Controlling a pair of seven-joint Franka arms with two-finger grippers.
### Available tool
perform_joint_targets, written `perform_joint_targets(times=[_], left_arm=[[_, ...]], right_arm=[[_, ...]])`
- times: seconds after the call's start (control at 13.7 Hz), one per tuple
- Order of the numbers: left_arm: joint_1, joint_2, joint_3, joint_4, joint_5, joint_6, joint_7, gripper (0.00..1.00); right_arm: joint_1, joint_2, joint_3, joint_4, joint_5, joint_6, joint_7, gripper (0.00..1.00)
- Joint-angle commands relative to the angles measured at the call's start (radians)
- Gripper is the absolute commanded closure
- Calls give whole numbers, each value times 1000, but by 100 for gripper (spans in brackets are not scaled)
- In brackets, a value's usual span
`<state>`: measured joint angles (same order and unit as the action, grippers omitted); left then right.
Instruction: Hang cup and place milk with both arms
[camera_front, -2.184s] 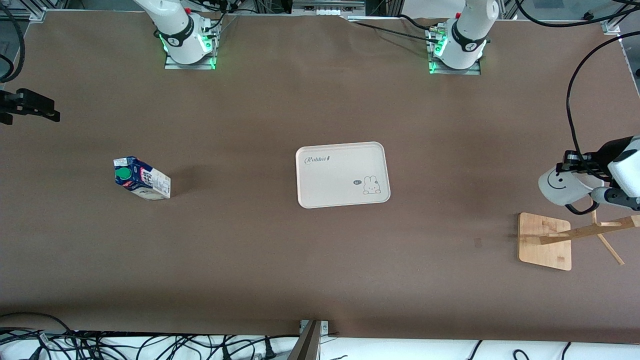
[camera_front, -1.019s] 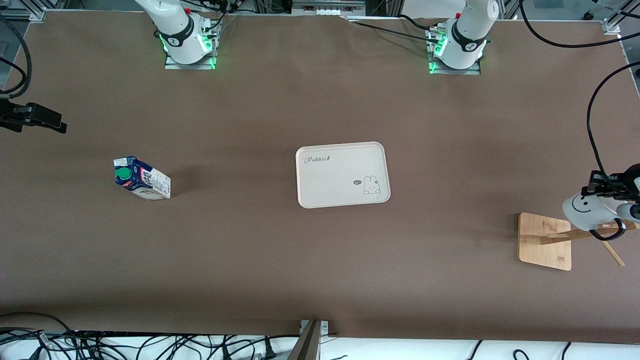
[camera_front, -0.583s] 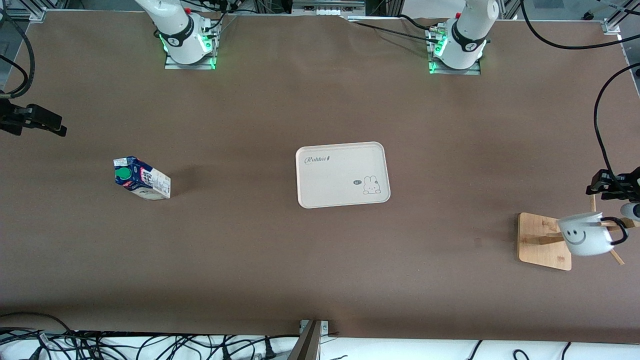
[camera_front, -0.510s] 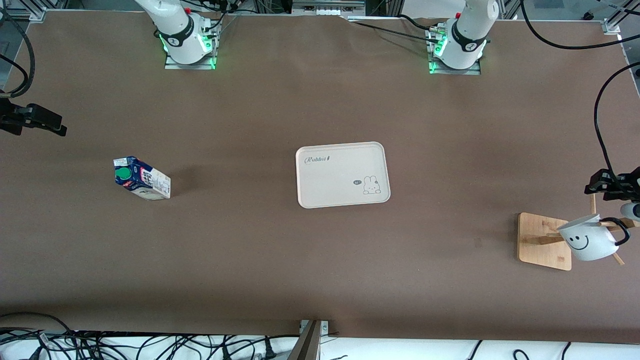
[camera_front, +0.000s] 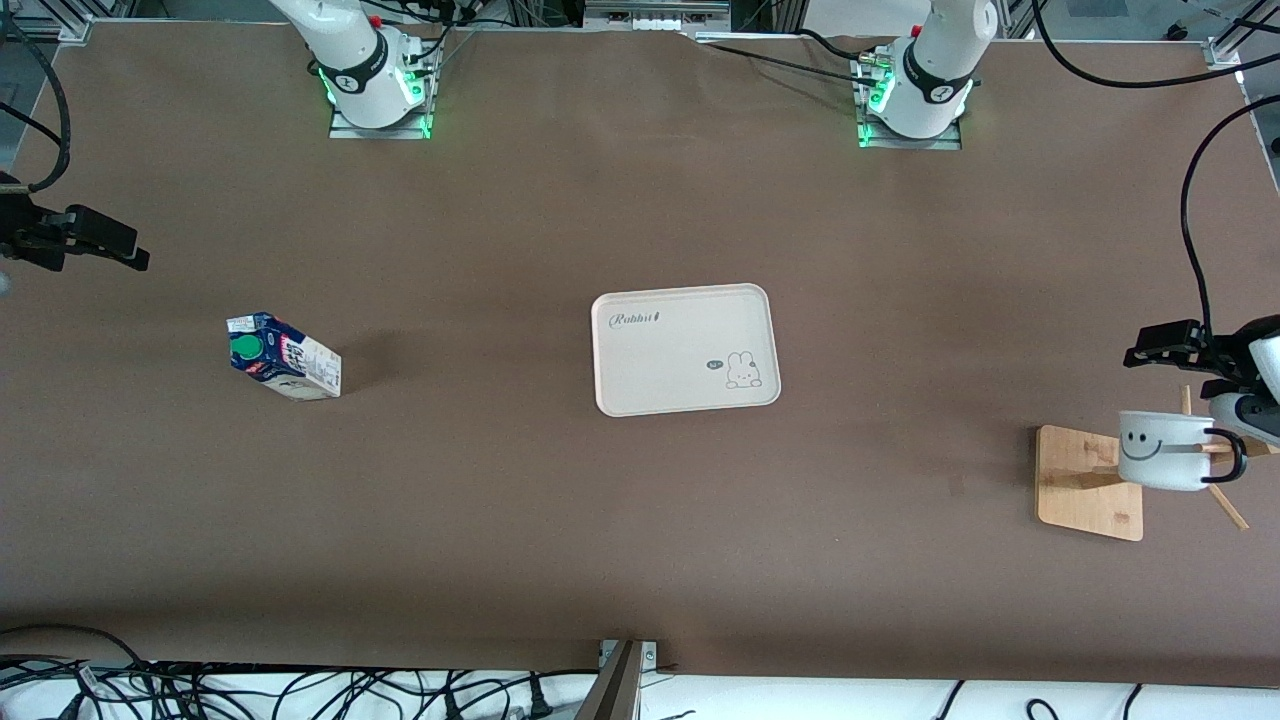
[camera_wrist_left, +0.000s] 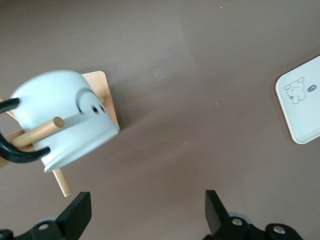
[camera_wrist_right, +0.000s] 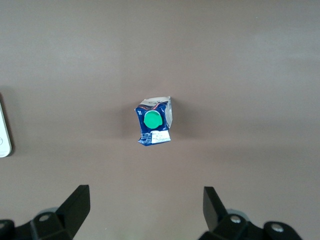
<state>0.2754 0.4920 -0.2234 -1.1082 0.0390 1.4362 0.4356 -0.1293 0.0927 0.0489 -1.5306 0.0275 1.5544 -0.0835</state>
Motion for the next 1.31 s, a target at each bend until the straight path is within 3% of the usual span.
perform_joint_targets(times=[0.0,0.22,0.44,0.66,0.87,1.02,1.24], left_arm=[[-8,-55,-17,-13,-15,-72,-69,0],[-11,-120,-37,-77,-16,-77,-109,0],[-57,-303,-27,-339,-14,25,-224,0],[-122,-444,54,-550,-14,145,-264,0],[-218,-510,174,-665,-14,238,-391,0],[-249,-526,222,-693,-16,274,-446,0],[-254,-497,217,-636,-14,267,-440,0]], right_arm=[[-9,-19,8,-10,6,-22,-2,0],[-9,-19,8,-9,-11,-23,-4,0],[-9,-19,8,-9,-41,-22,-7,0],[-9,-19,8,-9,-44,-22,-5,0],[-9,-19,8,-9,-51,-23,-7,0],[-7,-18,8,-6,-51,-23,-7,0],[-6,-16,9,0,-51,-25,-8,0]])
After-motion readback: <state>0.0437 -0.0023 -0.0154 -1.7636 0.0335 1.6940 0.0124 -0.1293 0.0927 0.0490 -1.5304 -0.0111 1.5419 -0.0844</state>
